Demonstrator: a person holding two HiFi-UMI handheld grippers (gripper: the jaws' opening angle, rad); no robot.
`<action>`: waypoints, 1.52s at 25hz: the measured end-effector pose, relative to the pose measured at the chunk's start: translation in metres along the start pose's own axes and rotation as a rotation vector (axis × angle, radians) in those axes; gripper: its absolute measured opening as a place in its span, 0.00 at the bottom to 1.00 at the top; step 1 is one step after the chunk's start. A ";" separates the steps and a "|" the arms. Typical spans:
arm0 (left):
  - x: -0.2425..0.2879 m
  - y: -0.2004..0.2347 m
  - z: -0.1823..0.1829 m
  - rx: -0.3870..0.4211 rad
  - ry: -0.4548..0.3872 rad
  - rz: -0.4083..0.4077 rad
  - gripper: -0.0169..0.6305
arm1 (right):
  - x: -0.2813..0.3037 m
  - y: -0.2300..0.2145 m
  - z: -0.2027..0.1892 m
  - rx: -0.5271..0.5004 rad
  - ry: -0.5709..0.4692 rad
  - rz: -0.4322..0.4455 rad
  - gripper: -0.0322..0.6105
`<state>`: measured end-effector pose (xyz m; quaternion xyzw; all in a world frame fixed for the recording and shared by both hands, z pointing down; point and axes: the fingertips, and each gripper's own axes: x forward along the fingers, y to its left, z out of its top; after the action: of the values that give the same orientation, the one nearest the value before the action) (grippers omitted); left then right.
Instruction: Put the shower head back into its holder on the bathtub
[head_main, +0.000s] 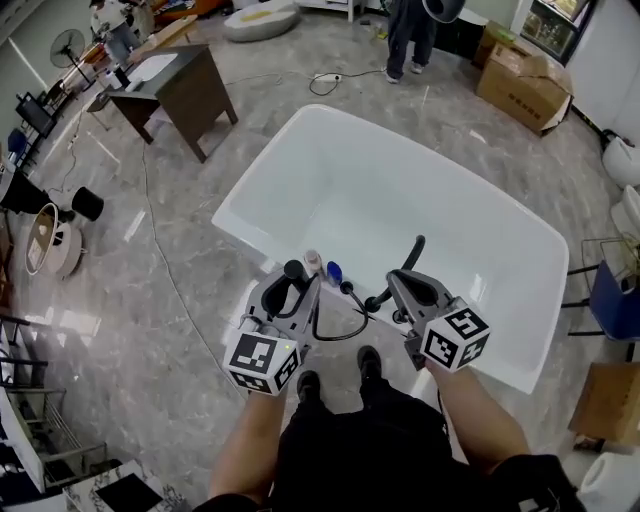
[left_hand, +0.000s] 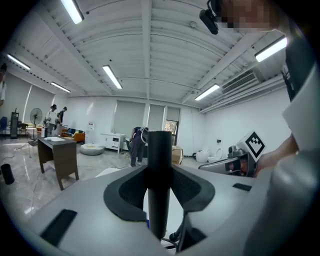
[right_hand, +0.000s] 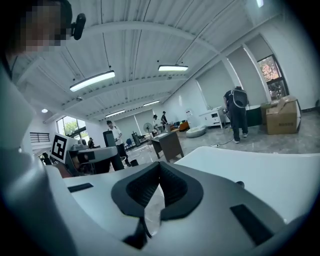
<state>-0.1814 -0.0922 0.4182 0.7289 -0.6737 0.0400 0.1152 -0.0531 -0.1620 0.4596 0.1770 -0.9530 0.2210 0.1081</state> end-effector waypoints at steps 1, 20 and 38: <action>-0.002 0.002 -0.002 0.001 0.003 -0.022 0.25 | -0.002 0.004 -0.001 0.008 -0.011 -0.028 0.07; 0.003 0.000 -0.052 0.023 0.085 -0.269 0.25 | -0.011 0.027 -0.125 0.184 0.074 -0.287 0.13; 0.015 -0.056 0.111 0.133 -0.145 -0.438 0.25 | -0.020 0.051 -0.056 0.077 -0.023 -0.191 0.27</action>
<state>-0.1349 -0.1278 0.3070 0.8646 -0.5019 0.0059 0.0238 -0.0476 -0.0873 0.4840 0.2735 -0.9238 0.2439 0.1107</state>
